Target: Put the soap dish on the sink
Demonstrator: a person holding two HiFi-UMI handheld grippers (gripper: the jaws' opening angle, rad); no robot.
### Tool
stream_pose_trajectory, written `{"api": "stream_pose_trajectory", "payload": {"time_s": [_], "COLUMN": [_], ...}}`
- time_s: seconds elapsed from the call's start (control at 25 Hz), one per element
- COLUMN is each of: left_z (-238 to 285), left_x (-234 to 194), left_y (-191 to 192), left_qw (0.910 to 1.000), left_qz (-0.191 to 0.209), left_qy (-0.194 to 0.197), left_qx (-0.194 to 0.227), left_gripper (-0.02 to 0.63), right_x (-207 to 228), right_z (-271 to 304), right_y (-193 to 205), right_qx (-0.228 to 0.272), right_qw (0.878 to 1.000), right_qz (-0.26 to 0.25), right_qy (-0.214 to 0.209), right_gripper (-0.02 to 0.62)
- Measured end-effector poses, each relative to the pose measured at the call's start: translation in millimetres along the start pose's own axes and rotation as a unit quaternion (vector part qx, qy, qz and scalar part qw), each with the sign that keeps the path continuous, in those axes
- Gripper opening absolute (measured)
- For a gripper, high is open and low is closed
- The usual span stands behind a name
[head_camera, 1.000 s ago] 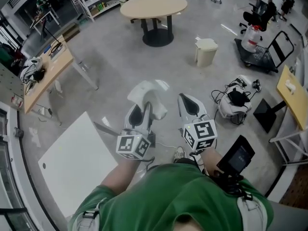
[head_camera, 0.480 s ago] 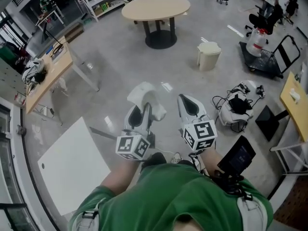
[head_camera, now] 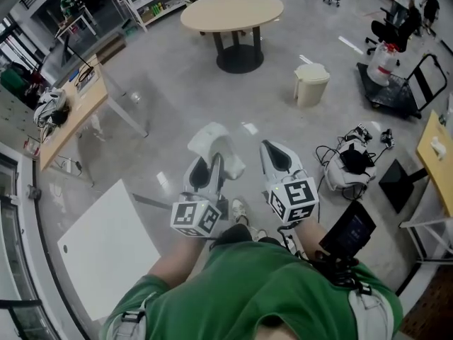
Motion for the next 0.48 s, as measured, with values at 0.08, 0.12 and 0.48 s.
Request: {"api": "stream_pose_trajectory", "payload": {"time_s": [0.08,0.12,0.48], "left_z": [14,22,101], "left_x": [-2,-4,-25], "left_y": [3,4,8], "left_qw": [1.0000,0.9999,0.9991], "left_qz": [-0.005,-0.009,-0.032], "left_qy": [0.004,0.007,0.029], "left_qx": [0.000,0.000,0.000], "left_gripper": [0.144,0.144,0.144], "right_x": [8,12,51], "right_z": [9,14,73], "right_y": [0,-1,-10], "right_qx": [-0.002,-0.004,-0.013], "right_qw": [1.000,1.000,1.000], "right_qz": [-0.002,-0.003,-0.013], "right_qy": [0.003,0.005,0.023], "right_gripper": [0.002,0.002,0.002]}}
Point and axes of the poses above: the fingertips, and each gripper's own axes: z forward along the fingers, x to its right, y out of its underside, the point moved 8 cm from there along -z, backward along the fingers, and after that the axes turned 10 degrees about -y, right-handed, at the moved point
